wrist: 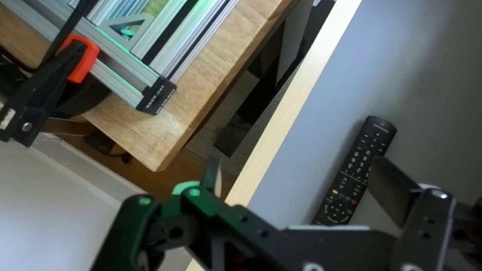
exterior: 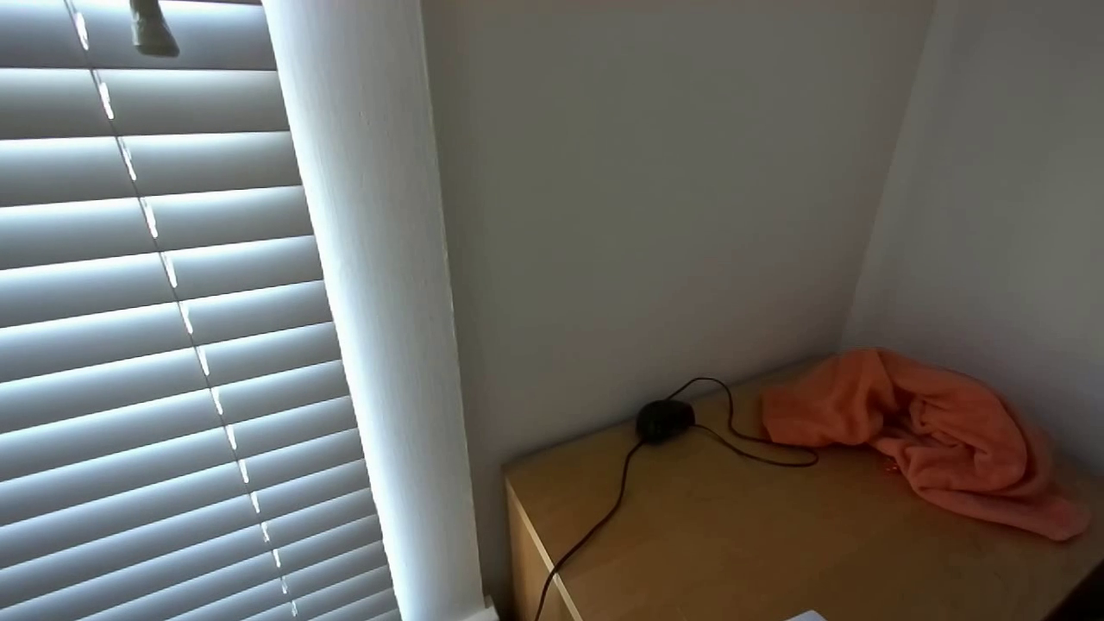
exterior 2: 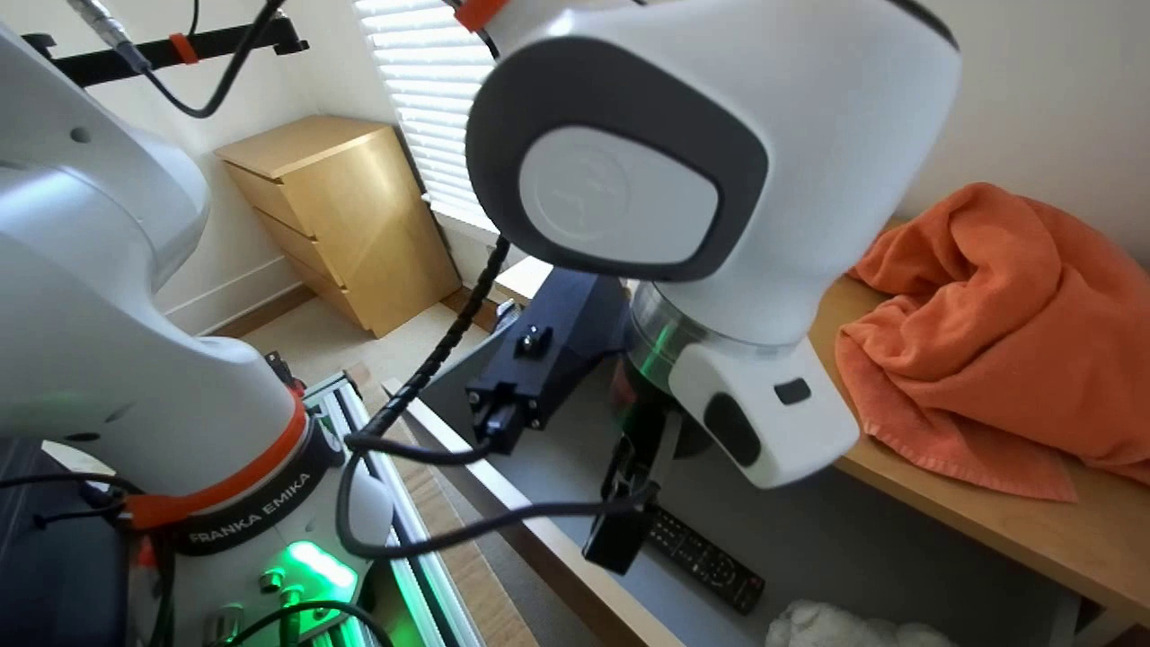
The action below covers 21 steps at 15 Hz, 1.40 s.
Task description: Remove the remote controller from the opened drawer and put it on the counter top pointing forward
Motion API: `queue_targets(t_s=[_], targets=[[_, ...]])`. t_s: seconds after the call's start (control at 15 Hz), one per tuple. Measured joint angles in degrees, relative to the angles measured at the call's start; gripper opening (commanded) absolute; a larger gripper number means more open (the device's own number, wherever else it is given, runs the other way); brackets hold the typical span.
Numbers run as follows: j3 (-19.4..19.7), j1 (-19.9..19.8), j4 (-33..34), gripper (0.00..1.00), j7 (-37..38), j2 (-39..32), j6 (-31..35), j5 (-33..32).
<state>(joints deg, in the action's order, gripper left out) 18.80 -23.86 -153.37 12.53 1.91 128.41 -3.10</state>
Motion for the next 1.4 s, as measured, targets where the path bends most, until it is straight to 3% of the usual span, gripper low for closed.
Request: queue_targets(t_s=[0.6,0.8,1.13,1.4], targets=[[0.2,0.7,0.7,1.0,-0.1,-2.1,1.1,0.1],[0.2,0.9,0.1,1.0,-0.3,-6.6,7.3,2.0],[-2.6,1.0,0.0,1.0,-9.3,-16.6,19.8,18.2],[-8.6,-1.1,2.8,1.0,-17.3,-22.5,21.1,31.7]])
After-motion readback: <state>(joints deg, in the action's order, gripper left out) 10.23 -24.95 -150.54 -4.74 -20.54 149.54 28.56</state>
